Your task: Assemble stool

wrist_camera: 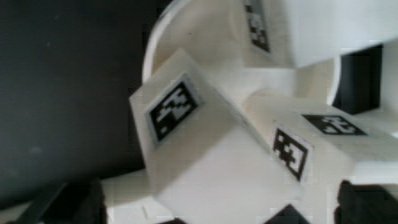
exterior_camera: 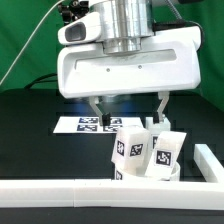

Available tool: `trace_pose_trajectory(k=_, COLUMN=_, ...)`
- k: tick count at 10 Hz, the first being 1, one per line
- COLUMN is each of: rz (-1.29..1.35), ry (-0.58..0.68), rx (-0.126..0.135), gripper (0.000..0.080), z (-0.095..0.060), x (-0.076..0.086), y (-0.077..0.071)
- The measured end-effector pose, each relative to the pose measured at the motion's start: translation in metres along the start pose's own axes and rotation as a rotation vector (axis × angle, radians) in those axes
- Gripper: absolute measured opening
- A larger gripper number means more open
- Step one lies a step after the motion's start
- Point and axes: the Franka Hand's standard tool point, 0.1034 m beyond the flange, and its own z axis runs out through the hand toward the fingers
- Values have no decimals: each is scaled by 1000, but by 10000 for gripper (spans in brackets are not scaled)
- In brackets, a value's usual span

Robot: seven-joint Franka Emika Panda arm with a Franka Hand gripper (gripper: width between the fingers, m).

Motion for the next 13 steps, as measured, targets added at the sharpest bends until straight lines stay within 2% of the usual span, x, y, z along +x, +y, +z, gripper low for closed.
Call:
trace_pose_trajectory(k=1, rz=-19, ry=-7, rx=0, gripper=649, z=-1, x=0, y=6)
trace_pose_trajectory(k=4, rz=-227, ry=-10, rx=-22, gripper=649, z=-1, x=1, y=11)
trace_pose_trajectory(k=5, rz=-322, ry=-26, rx=-19, gripper=649, z=1, x=-1, y=14)
trace_pose_trajectory(k=7, rz=-569, ry=-52, rx=-45, gripper=649, z=0, x=-3, y=8)
trace_pose_trajectory(k=9, rz=-718, ry=-71, rx=-28, gripper=649, z=-5, x=-5, y=11)
trace_pose_trajectory(k=13, rz=-734, ry=-91, rx=-33, gripper=649, z=7, x=-8, y=11)
